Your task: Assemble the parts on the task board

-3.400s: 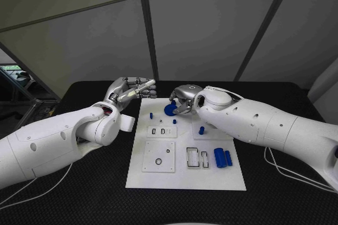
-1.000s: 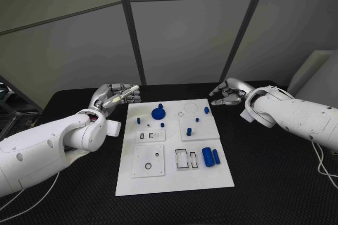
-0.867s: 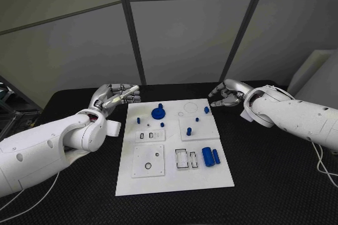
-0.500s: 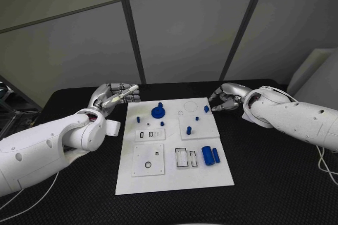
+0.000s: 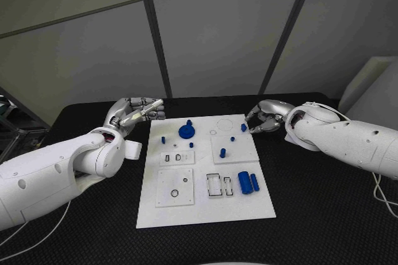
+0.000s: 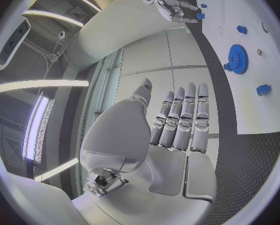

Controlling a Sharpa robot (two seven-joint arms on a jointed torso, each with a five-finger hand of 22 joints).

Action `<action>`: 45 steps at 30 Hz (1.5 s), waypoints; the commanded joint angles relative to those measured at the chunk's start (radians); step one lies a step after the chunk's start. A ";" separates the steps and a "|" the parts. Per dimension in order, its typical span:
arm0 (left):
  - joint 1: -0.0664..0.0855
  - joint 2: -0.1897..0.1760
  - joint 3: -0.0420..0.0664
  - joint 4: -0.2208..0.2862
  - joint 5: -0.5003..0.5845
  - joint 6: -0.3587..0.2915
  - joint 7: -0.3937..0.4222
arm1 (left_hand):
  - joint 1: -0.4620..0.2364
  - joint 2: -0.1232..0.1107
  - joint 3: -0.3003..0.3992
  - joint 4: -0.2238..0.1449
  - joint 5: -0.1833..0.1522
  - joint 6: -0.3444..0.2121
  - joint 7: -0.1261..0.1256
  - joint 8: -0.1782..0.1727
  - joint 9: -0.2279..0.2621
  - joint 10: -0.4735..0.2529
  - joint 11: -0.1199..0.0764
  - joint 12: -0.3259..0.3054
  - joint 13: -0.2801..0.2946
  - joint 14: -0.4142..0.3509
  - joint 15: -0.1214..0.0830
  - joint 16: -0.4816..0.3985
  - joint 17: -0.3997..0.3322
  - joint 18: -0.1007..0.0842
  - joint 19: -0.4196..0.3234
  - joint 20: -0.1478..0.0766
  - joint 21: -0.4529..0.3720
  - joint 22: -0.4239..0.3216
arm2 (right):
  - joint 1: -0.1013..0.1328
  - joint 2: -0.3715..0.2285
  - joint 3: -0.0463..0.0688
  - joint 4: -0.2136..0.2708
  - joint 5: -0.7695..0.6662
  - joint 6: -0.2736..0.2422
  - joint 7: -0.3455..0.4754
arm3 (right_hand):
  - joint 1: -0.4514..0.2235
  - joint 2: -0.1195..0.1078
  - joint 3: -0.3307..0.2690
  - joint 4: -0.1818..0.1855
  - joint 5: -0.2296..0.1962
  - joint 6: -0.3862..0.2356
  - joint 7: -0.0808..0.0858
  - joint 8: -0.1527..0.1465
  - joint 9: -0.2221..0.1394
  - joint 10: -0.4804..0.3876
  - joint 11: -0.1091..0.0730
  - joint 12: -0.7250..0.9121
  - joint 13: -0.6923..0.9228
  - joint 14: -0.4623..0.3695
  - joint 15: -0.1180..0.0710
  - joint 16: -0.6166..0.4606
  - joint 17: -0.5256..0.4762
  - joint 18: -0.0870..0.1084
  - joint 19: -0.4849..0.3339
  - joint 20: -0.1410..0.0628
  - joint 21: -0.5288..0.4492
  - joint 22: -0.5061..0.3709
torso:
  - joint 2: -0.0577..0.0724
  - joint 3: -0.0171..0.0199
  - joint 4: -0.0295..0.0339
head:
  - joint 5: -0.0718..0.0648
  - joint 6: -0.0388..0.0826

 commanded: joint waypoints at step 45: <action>0.001 -0.002 0.001 0.011 0.000 0.009 0.007 | 0.002 0.011 -0.004 -0.002 0.001 0.007 0.003 -0.006 -0.001 0.007 0.000 -0.008 0.001 -0.005 -0.003 -0.003 0.002 -0.014 -0.007 0.000 -0.008 -0.002 | -0.007 0.053 0.000 -0.037 0.003 0.056 -0.034 | -0.011 0.048 -0.016 0.015 -0.011 0.059 0.004 0.038 0.013 0.109 0.008 0.003 0.263 0.102 0.012 0.003 0.263 -0.011 0.006 0.012 0.017 0.022 | -0.001 0.0014 -0.0001 | 0.010 -0.021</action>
